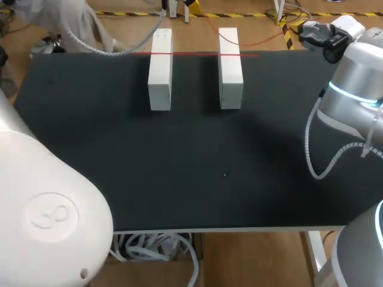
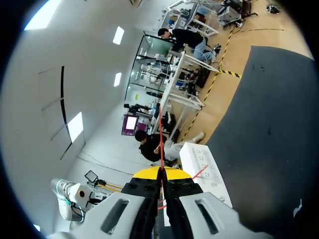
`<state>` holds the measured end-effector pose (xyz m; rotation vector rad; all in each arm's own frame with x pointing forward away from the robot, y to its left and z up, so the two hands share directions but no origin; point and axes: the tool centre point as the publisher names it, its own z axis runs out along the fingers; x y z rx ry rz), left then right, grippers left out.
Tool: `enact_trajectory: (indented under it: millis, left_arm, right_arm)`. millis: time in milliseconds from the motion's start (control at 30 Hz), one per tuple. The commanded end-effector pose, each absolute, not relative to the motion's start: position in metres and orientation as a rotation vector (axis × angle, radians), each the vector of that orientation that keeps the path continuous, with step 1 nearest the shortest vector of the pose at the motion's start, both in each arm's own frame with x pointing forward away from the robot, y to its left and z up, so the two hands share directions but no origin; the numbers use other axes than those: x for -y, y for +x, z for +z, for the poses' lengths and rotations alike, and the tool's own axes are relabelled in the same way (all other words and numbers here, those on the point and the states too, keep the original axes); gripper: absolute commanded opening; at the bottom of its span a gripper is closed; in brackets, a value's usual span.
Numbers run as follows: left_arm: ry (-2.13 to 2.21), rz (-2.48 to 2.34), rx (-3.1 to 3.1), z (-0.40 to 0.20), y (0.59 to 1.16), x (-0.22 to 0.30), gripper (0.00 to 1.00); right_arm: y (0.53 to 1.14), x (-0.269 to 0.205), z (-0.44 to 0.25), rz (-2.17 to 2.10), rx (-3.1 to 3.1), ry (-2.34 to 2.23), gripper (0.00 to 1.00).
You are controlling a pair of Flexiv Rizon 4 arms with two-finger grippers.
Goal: Grab the tape and strap the tape.
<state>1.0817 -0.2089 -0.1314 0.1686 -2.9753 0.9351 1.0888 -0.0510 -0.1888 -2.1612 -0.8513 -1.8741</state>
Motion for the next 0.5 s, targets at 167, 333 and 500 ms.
enact_trajectory:
  millis: [167, 333, 500]
  left_arm:
    - [0.169, 0.924, 2.977, -0.131, 1.082, 0.209, 0.0]
    - [0.149, 0.804, 3.032, -0.134, 1.083, 0.217, 0.0]
    - [0.136, 0.724, 3.035, -0.139, 1.084, 0.221, 0.0]
  right_arm:
    - [1.089, 0.052, -0.187, -1.867, 0.877, -2.158, 0.0]
    - [1.09, 0.052, -0.185, -1.869, 0.886, -2.159, 0.0]
    - [1.091, 0.052, -0.185, -1.87, 0.898, -2.154, 0.0]
